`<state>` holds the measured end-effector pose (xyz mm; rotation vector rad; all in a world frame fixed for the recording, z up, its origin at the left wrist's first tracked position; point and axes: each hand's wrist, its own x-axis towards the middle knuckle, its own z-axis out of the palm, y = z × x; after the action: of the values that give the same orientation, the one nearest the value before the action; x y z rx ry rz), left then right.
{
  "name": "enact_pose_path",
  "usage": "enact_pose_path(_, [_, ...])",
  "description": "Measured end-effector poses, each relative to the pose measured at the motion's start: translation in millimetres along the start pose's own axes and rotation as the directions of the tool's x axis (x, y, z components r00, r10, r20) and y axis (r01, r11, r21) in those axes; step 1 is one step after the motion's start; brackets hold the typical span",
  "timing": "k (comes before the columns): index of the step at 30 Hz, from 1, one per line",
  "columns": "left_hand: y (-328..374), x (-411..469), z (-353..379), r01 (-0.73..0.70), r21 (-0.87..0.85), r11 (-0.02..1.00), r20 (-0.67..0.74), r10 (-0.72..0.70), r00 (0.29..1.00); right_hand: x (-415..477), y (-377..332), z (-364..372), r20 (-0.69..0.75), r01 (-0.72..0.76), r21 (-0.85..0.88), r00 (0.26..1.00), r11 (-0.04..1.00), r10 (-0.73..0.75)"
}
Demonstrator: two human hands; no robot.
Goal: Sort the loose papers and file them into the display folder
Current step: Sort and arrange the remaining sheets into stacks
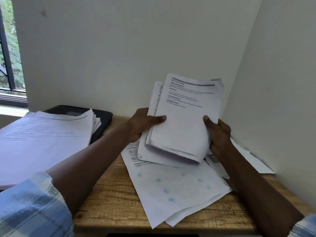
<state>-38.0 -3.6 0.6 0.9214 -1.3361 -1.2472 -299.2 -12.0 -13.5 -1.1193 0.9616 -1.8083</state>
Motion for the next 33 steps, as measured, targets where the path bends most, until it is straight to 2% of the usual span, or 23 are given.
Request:
enact_pose_path(3, [1.3,-1.7,12.3,-0.099,-0.015,0.995,-0.195,0.094,0.976,5.6,-4.6,2.1,0.1,-0.039,0.005,0.994,0.999,0.038])
enact_pose_path(8, [13.0,3.9,2.2,-0.218,-0.066,0.974,-0.314,0.187,0.931,5.5,-2.5,6.9,0.247,-0.102,-0.052,0.962,0.993,0.112])
enact_pose_path(10, [12.9,3.9,-3.7,-0.227,-0.066,0.972,-0.308,0.196,0.931,2.4,-0.7,8.4,0.252,-0.05,-0.128,0.964,0.991,0.082])
enact_pose_path(14, [14.8,4.7,-9.6,-0.226,-0.038,0.973,-0.268,0.208,0.941,-0.1,0.9,8.7,0.252,0.161,-0.26,0.963,0.952,-0.094])
enact_pose_path(19, [14.3,5.5,-7.0,-0.25,-0.001,0.968,-0.271,0.24,0.932,-12.2,3.4,16.8,0.195,0.426,-0.426,0.905,0.799,-0.378])
enact_pose_path(23, [12.0,3.5,-6.0,-0.257,-0.003,0.966,-0.259,0.248,0.934,-19.2,2.9,22.6,0.126,0.445,-0.41,0.892,0.796,-0.434])
enact_pose_path(26, [9.7,0.7,-3.3,-0.27,0.002,0.963,-0.235,0.263,0.936,-18.8,1.6,23.6,0.108,0.392,-0.34,0.919,0.855,-0.379])
enact_pose_path(29, [8.6,-2.4,3.3,-0.303,0.058,0.951,-0.221,0.308,0.925,-18.7,4.1,26.2,0.133,0.384,-0.307,0.923,0.87,-0.36])
enact_pose_path(33, [12.3,-4.1,9.7,-0.393,0.124,0.911,-0.228,0.411,0.882,-22.0,-2.4,27.9,0.117,0.489,-0.3,0.871,0.819,-0.477])
